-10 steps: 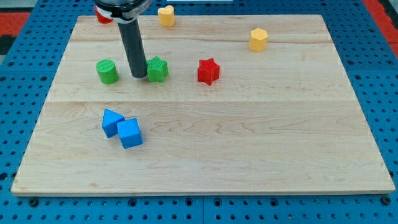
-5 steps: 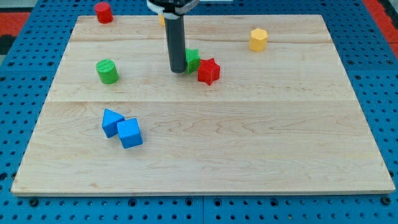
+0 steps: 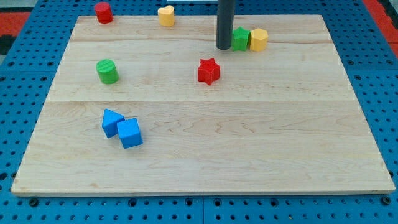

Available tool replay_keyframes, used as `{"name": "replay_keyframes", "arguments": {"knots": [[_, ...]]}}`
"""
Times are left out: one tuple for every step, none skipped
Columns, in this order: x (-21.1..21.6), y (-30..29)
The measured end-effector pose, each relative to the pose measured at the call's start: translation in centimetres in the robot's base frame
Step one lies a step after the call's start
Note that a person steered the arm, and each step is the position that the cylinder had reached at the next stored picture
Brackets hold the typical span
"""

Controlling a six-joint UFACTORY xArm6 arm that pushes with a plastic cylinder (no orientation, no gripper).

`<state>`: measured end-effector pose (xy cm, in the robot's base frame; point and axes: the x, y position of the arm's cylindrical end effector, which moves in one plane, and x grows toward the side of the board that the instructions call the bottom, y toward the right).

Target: Place the green star above the yellow hexagon

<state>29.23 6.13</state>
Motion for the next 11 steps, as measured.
{"name": "replay_keyframes", "arguments": {"knots": [[-2.2, 0.9], [-4.4, 0.9], [-4.6, 5.6], [-4.6, 6.1], [-4.2, 6.2], [-4.2, 7.2], [-4.7, 8.1], [-5.2, 10.6], [-3.8, 10.8], [-0.8, 10.3], [0.4, 12.7]]}}
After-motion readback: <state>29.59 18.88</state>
